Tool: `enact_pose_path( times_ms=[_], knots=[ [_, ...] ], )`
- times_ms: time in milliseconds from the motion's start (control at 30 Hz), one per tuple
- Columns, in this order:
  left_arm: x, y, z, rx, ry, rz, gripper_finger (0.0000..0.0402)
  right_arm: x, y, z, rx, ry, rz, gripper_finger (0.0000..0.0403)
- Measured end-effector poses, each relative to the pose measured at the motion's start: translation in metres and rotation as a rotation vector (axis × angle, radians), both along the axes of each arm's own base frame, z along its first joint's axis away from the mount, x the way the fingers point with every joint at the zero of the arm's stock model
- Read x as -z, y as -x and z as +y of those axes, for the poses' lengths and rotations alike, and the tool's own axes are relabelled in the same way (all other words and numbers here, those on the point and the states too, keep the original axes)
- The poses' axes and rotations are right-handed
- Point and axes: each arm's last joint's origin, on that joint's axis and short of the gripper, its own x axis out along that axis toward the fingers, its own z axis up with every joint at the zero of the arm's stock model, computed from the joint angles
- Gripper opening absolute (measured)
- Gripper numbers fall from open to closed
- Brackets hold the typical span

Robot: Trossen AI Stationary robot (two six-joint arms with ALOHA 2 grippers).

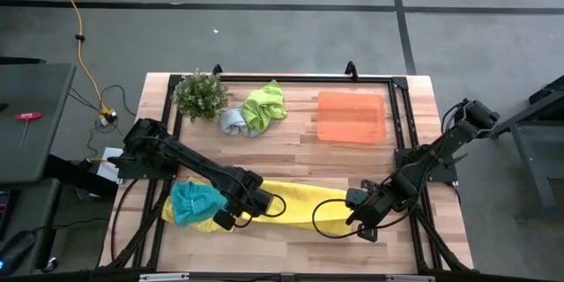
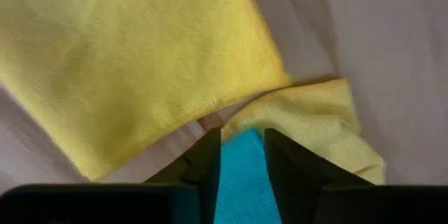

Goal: Fold microfiber towels
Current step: Fold the right yellow microfiber cloth

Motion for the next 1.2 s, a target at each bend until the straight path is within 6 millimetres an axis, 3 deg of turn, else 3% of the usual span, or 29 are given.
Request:
enact_pose_path(
  times_ms=[300, 600, 733, 1067, 1200],
  knots=[
    [0.000, 0.005, 0.005, -0.010, -0.002, 0.062, 0.0142, -0.001, -0.001, 0.002, -0.015, -0.049, 0.010, 0.0013],
    [0.000, 0.002, 0.022, -0.026, -0.005, 0.077, 0.0132, -0.003, -0.003, 0.004, 0.003, -0.081, -0.009, 0.0141],
    [-0.001, 0.001, 0.030, -0.012, -0.004, 0.084, 0.0127, -0.003, -0.003, 0.005, 0.021, -0.092, -0.006, 0.0174],
    [-0.001, -0.010, 0.046, -0.012, 0.105, 0.006, 0.0099, 0.001, 0.014, 0.012, 0.092, -0.026, 0.060, 0.0179],
    [-0.011, -0.010, 0.065, -0.051, 0.102, -0.028, 0.0084, 0.003, 0.028, 0.020, 0.155, -0.002, 0.085, 0.0179]
  ],
)
